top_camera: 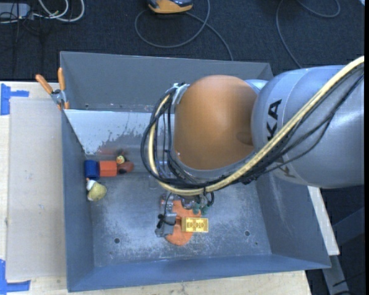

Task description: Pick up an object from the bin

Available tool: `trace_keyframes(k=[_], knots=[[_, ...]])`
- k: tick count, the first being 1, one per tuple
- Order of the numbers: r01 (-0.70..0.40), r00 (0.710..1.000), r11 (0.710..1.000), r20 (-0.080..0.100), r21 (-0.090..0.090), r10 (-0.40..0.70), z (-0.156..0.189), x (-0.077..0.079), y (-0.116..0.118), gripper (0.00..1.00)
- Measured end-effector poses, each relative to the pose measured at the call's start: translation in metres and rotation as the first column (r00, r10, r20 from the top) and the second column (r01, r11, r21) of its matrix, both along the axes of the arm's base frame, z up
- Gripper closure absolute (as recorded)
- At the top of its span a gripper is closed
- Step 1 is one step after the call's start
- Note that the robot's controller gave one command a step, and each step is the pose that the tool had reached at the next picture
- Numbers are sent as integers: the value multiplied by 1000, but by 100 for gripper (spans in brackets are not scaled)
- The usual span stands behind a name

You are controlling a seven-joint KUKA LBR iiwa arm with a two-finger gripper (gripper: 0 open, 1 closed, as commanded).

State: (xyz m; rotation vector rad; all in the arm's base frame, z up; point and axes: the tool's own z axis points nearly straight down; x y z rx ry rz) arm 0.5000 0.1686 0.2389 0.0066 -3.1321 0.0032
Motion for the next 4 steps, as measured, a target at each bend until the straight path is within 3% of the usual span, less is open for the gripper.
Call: trace_keyframes(k=[1, 2, 3, 4], knots=[[6, 1000, 1000, 7, 2, -6, 5, 2, -1, 0], [-130, 991, 992, 12, 4, 130, -30, -6, -26, 0], [-218, 976, 976, 4, 2, 218, -66, -13, -109, 0], [-214, 977, 977, 6, 1, 214, -74, -17, -150, 0]])
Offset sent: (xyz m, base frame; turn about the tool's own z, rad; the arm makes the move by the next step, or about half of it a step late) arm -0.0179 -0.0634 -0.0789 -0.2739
